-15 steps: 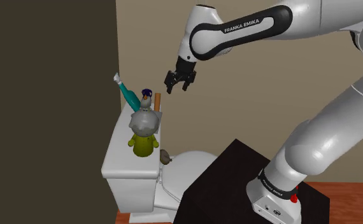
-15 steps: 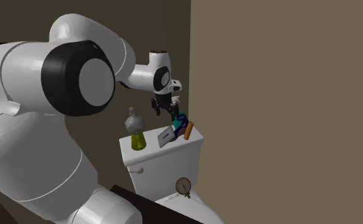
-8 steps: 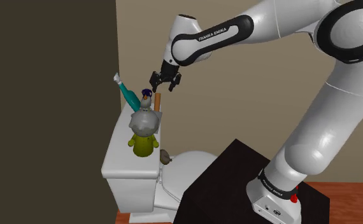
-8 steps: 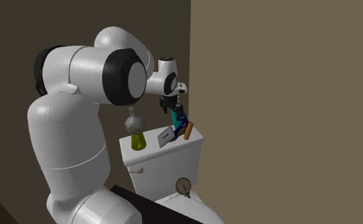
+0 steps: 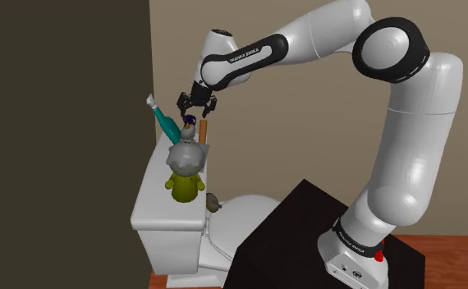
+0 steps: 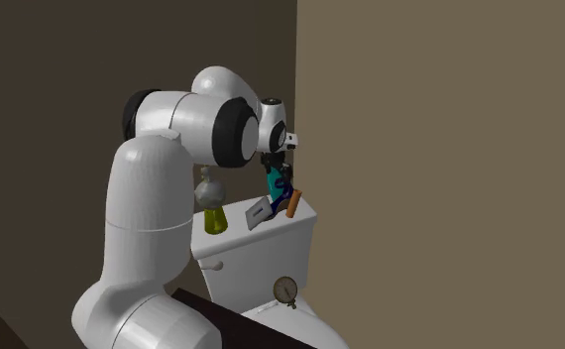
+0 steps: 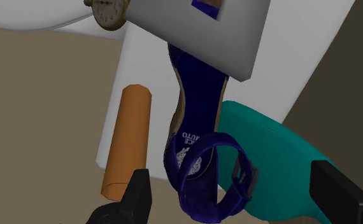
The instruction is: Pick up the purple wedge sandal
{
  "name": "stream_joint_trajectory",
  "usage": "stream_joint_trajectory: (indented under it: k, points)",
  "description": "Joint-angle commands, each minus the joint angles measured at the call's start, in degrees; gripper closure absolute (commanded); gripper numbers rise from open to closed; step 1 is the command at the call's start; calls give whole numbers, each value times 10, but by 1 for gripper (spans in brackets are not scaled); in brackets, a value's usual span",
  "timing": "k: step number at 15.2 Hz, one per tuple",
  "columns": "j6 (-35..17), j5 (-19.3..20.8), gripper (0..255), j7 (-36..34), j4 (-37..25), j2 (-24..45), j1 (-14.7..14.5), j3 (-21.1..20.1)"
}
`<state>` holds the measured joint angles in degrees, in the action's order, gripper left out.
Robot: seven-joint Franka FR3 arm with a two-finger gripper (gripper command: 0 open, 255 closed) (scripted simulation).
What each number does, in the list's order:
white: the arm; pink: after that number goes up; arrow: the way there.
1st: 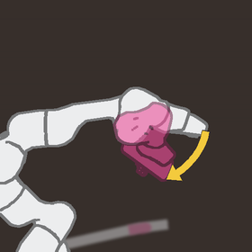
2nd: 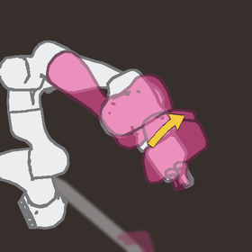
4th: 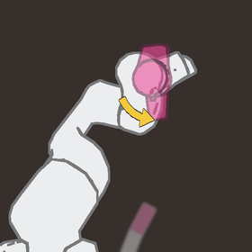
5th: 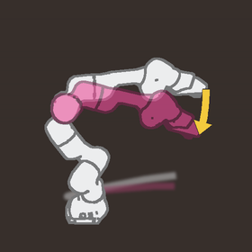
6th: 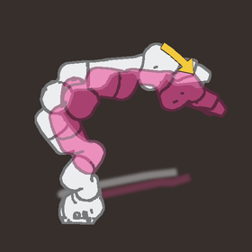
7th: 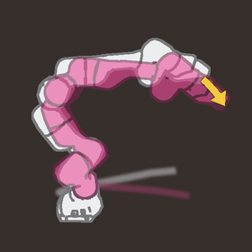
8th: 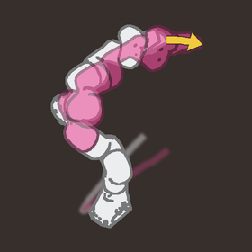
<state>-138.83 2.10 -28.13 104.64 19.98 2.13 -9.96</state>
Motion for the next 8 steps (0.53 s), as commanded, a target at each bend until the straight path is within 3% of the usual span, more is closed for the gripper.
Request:
stream_joint_trajectory:
  k: [1, 8]
  points:
    - [-10, 2, 0, -5, -5, 13, -2, 2]
    - [-45, 7, 0, -7, 8, 36, -4, 5]
